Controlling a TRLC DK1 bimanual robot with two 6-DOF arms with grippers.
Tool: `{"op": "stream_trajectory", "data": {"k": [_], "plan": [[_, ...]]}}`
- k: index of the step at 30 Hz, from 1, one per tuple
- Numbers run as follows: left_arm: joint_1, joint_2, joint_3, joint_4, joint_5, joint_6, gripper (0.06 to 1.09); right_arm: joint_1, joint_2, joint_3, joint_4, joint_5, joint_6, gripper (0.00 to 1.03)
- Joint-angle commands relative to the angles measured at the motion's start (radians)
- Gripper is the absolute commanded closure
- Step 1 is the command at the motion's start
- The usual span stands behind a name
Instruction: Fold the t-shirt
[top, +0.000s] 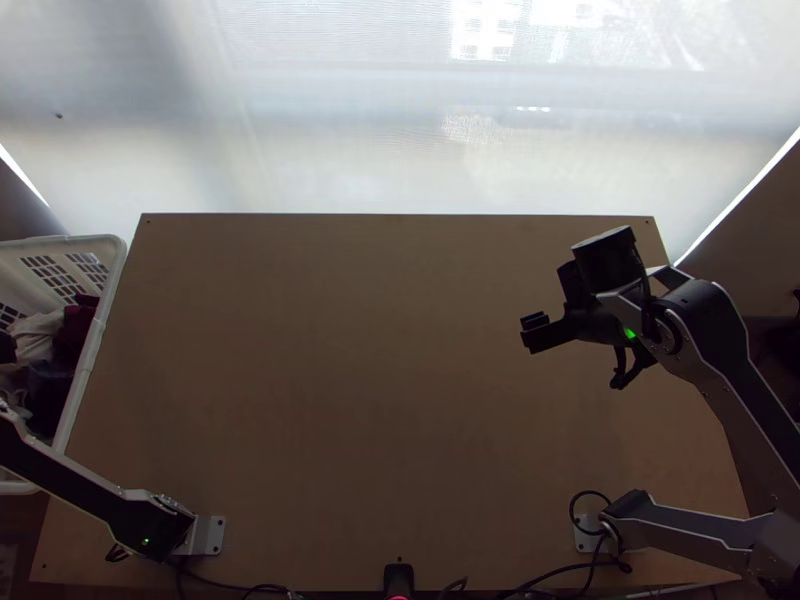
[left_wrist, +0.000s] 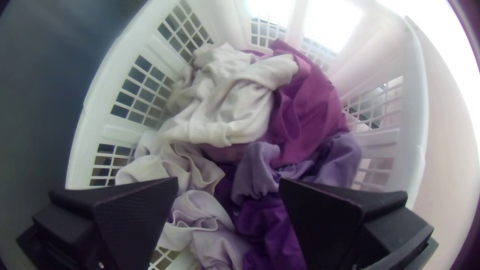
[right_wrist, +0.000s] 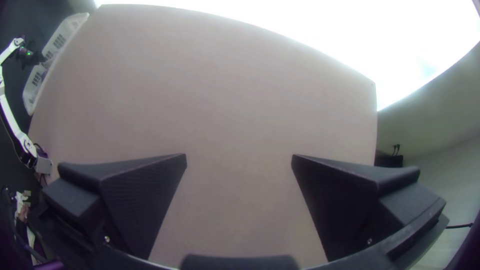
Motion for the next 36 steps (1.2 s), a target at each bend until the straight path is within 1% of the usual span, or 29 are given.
{"op": "stream_trajectory", "data": {"k": [1,5,11,13,21,27,28,30,36], "plan": [[-0.005,0.101,0.073,0.058,-0.017,0.012,0.11,-0.002,0.000,-0.008,-0.007,0.000,-0.003,0.05],[-0.009,0.149,0.124,0.068,-0.043,0.012,0.11,-0.002,0.000,-0.016,-0.007,0.000,-0.003,0.05],[-0.014,0.161,0.122,0.213,-0.044,0.010,0.11,-0.002,0.003,-0.032,-0.007,0.001,-0.003,0.05],[-0.025,0.176,0.124,0.236,-0.046,0.029,0.11,-0.002,0.003,-0.045,-0.007,0.001,-0.003,0.05],[-0.038,0.232,0.118,0.245,-0.044,0.033,0.11,-0.002,0.006,-0.059,-0.007,0.000,-0.006,0.05],[-0.040,0.265,0.119,0.289,-0.046,0.041,0.11,-0.002,0.020,-0.055,-0.006,0.001,-0.006,0.05],[-0.041,0.268,0.119,0.294,-0.044,0.047,0.13,-0.002,0.023,-0.055,-0.006,0.001,-0.006,0.05],[-0.044,0.275,0.119,0.301,-0.044,0.058,0.23,-0.002,0.027,-0.054,-0.004,0.000,-0.006,0.05],[-0.046,0.288,0.119,0.291,-0.017,0.059,0.77,-0.002,0.043,-0.042,-0.003,0.001,-0.006,0.05]]}}
